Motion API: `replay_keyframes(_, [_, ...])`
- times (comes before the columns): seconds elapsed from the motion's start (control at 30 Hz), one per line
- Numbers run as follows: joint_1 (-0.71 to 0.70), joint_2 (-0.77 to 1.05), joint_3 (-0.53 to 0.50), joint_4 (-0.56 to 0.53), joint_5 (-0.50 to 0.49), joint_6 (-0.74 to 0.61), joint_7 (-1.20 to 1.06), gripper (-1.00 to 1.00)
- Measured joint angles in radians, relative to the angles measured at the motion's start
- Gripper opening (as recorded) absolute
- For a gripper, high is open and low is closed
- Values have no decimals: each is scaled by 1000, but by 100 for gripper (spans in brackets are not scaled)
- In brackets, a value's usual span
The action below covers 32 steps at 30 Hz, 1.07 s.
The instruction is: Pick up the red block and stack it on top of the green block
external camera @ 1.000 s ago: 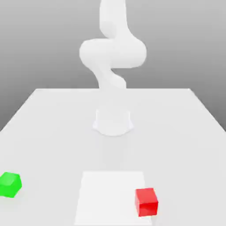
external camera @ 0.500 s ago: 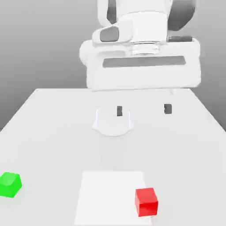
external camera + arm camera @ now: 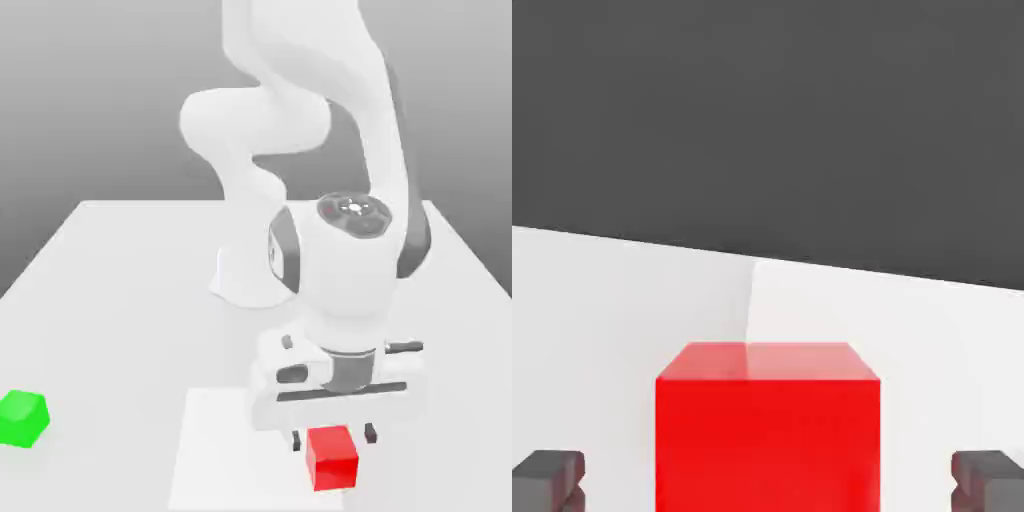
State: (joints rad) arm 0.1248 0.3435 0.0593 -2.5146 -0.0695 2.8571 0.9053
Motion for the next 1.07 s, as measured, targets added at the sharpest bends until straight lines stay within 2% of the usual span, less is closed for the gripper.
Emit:
replay_keyframes(0.2, [0,5,0,1,-3,4,3,-100])
replay_keyframes(0.37, [-17,-150,19,-23,31,-127,-24,-100])
replay_keyframes(0.8, [-390,-208,-287,23,127,-237,-276,-100])
replay_keyframes(0.93, [-527,-76,-320,75,230,-164,-395,-100])
replay_keyframes(0.97, [-544,-45,-311,81,250,-140,-413,100])
replay_keyframes(1.07, [-544,-45,-311,81,250,-140,-413,100])
